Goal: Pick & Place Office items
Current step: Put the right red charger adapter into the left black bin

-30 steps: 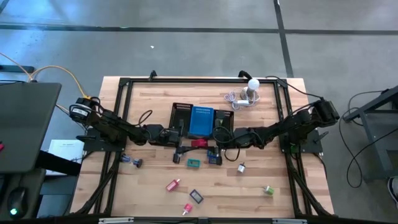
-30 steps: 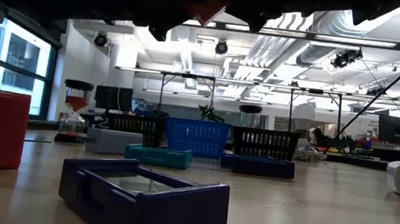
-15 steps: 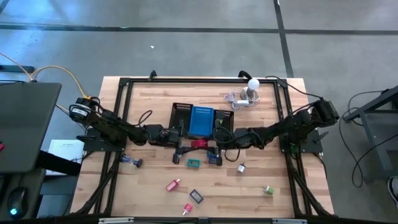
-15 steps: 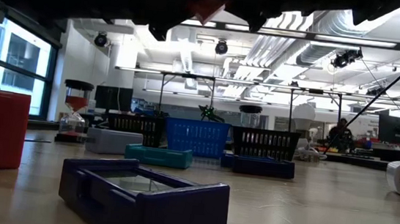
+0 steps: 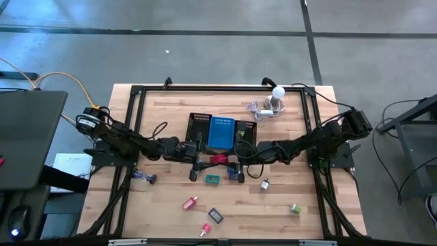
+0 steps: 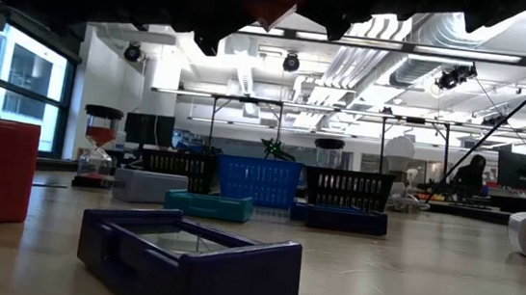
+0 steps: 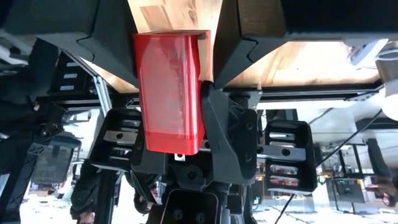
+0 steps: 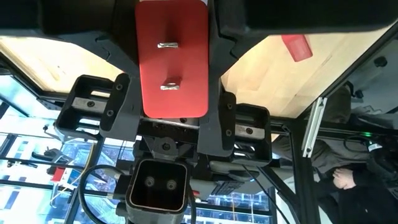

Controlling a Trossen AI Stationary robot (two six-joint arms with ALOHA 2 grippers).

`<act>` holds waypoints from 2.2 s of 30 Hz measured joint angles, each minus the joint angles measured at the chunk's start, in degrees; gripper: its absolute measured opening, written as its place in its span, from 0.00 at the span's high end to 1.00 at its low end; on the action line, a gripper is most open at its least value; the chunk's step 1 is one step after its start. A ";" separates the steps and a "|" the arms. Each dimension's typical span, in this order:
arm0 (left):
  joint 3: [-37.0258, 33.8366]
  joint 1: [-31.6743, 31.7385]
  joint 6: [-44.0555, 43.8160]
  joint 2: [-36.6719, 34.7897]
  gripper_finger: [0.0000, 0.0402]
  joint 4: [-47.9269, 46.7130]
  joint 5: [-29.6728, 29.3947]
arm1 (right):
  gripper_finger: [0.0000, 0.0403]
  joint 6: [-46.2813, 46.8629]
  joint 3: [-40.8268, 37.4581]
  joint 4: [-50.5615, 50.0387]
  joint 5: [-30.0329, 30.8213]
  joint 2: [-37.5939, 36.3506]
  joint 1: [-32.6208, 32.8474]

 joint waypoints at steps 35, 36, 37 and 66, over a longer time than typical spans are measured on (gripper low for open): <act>-0.09 -0.48 3.95 0.09 0.58 2.08 -7.52 | 0.74 0.07 0.15 -0.07 0.22 -0.11 -0.07; -0.09 -0.48 3.97 0.09 0.58 1.86 -7.52 | 0.74 0.08 0.15 -0.09 0.22 -0.11 -0.07; -0.09 -0.48 3.95 0.09 0.58 1.65 -7.52 | 0.74 0.09 0.13 -0.09 0.22 -0.11 -0.07; -0.07 -0.43 6.69 0.09 0.71 3.18 -9.10 | 0.46 2.19 0.07 -1.36 3.25 -0.10 0.32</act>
